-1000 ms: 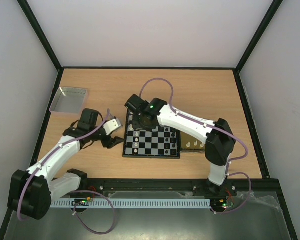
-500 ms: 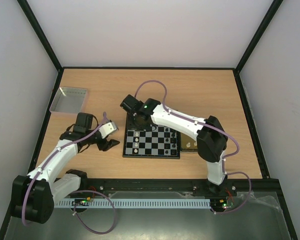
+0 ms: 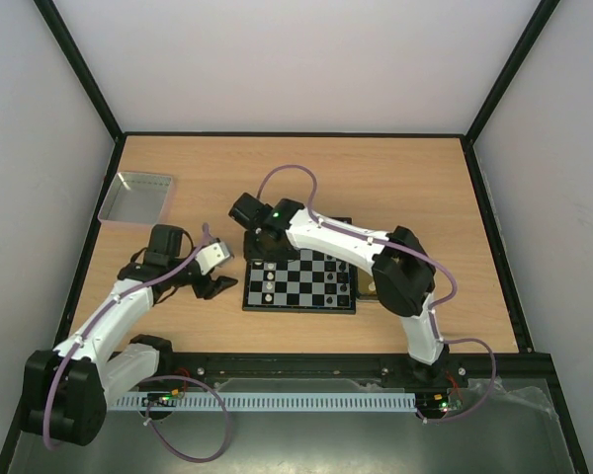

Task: Set up the chess pieces on the board
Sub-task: Place the chess piece on the chessboard, then pick up the chess piece from the storage box, then place the chess piece on the chessboard.

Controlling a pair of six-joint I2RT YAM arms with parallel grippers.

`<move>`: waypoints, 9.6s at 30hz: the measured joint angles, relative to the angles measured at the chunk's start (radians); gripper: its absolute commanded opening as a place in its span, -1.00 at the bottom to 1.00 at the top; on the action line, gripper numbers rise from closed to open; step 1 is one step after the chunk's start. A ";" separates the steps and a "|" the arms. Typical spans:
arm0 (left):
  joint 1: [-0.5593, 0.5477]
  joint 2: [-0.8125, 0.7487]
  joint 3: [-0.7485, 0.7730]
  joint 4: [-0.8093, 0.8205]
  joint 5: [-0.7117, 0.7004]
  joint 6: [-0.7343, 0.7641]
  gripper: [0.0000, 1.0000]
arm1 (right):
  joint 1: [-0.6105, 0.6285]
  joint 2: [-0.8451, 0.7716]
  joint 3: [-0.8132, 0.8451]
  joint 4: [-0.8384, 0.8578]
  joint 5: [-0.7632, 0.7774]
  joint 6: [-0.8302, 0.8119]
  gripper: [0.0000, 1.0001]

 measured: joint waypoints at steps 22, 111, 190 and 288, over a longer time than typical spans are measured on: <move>0.027 -0.023 -0.013 0.027 0.000 -0.029 0.36 | 0.003 0.107 0.076 -0.009 0.032 -0.009 -0.96; -0.291 0.378 0.385 -0.003 0.082 -0.056 0.40 | -0.342 -0.550 -0.525 0.009 0.159 0.041 -0.60; -0.548 0.742 0.809 -0.066 -0.017 -0.238 0.46 | -0.782 -0.560 -0.886 0.198 0.054 -0.102 -0.96; 0.107 0.174 0.149 -0.008 0.093 -0.065 0.50 | -0.060 0.345 0.431 -0.209 0.155 -0.216 -0.96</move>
